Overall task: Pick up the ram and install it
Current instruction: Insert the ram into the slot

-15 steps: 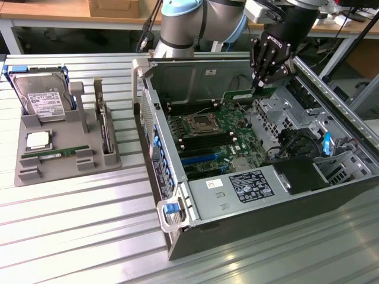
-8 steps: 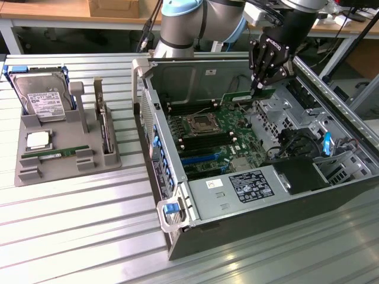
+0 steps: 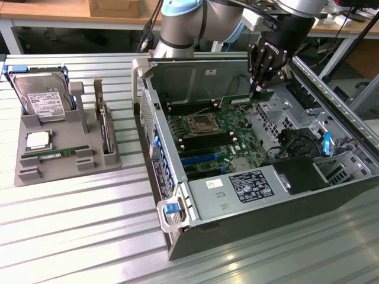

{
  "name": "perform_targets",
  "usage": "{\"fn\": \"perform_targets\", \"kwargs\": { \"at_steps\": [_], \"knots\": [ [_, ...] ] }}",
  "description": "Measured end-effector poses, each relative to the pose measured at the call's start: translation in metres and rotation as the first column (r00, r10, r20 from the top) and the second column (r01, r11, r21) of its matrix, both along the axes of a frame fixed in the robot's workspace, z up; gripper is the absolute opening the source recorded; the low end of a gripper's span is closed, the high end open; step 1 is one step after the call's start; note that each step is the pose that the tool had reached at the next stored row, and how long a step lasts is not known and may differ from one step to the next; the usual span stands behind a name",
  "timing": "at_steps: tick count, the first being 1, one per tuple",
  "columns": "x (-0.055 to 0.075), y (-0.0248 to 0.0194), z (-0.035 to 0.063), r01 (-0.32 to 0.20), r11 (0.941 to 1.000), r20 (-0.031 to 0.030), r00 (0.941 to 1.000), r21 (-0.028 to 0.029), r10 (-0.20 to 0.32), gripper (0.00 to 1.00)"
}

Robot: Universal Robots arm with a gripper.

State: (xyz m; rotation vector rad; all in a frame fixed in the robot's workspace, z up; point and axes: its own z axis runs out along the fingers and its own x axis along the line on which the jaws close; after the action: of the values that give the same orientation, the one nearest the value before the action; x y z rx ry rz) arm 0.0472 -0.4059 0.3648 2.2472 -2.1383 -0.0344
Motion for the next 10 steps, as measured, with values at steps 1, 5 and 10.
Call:
{"fn": "perform_targets", "kwargs": {
  "at_steps": [1,5,10],
  "knots": [
    [0.0,0.0,-0.0004,0.0,1.0,0.0,1.0,0.0,0.0,0.13],
    [0.0,0.0,-0.004,0.0,1.0,0.0,1.0,0.0001,0.0,0.13],
    [0.0,0.0,-0.0091,0.0,1.0,0.0,1.0,0.0,0.0,0.13]
  ]
}}
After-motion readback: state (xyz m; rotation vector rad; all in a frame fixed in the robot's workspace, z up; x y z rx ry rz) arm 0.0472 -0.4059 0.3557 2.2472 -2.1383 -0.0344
